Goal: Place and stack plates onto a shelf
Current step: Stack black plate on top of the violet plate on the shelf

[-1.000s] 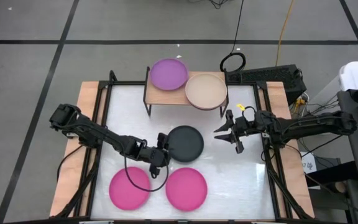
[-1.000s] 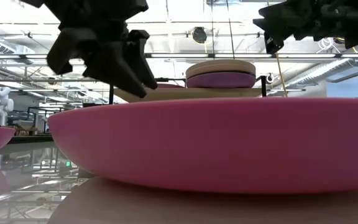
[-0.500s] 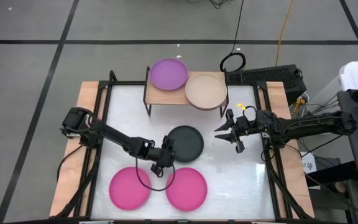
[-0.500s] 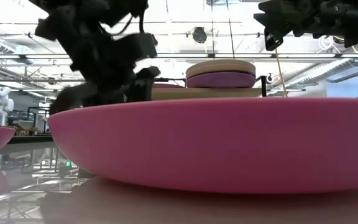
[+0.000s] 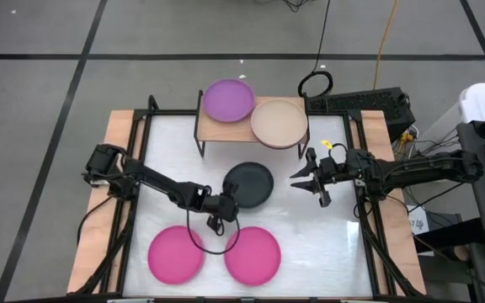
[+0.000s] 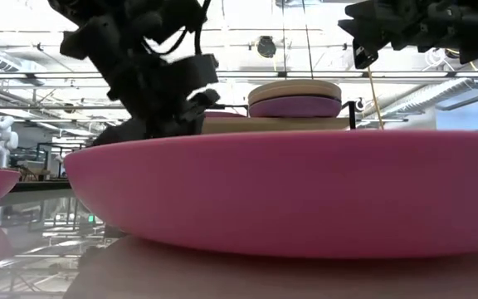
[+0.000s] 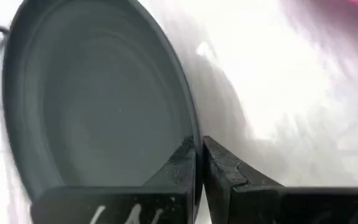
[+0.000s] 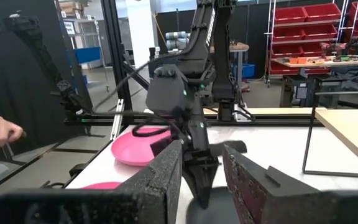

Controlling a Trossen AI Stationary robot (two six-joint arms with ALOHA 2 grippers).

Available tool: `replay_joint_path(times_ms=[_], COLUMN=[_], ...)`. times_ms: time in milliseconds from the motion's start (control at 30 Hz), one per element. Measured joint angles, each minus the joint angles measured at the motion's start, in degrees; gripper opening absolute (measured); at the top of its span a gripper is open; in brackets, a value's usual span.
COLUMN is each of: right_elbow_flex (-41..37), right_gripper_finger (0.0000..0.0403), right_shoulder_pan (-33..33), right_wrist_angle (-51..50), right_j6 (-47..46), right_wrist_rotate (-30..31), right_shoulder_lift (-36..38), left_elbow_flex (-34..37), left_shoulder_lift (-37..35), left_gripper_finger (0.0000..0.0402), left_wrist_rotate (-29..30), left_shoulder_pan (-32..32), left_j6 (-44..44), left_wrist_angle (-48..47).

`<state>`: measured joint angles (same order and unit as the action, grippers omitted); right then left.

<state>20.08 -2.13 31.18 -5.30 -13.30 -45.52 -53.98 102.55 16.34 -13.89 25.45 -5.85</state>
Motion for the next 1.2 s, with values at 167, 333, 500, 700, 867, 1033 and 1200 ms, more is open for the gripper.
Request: replay_joint_path(times_ms=[167, 333, 500, 700, 867, 1033, 1200], right_elbow_flex=[0.00, 0.02, 0.04, 0.04, 0.04, 0.04, 0.04], right_gripper_finger=[0.0102, 0.0102, 0.0102, 0.0102, 0.0102, 0.0102, 0.0102], right_shoulder_pan=[0.00, -0.04, 0.30, 1.47, 1.90, 1.88, 1.88], right_wrist_angle=[0.16, 5.21, 7.29, 8.61, 10.36, 10.54, 10.14], right_j6=[-0.19, -4.58, -5.90, -5.77, -5.62, -5.04, -4.53], right_wrist_rotate=[-0.08, -2.96, -6.93, -6.34, -6.33, -6.29, -6.08], right_shoulder_lift=[0.12, 1.41, 3.44, 3.83, 3.62, 3.63, 3.61], left_elbow_flex=[-2.25, -3.73, -4.07, -4.80, -10.81, -18.76, -25.11], left_shoulder_lift=[-6.17, -14.77, -24.75, -32.18, -31.87, -27.92, -21.25], left_gripper_finger=[0.0013, 0.0012, 0.0012, 0.0012, 0.0012, 0.0012, 0.0012], left_wrist_rotate=[3.77, 11.55, 21.06, 17.28, 4.69, -5.88, -11.85], left_shoulder_pan=[-2.26, -4.30, -4.54, 7.05, 22.32, 33.69, 40.43], left_j6=[2.15, 3.19, 9.38, 21.08, 24.23, 26.07, 27.04], left_wrist_angle=[-3.40, -11.06, -14.96, -14.17, -20.68, -24.61, -26.60])
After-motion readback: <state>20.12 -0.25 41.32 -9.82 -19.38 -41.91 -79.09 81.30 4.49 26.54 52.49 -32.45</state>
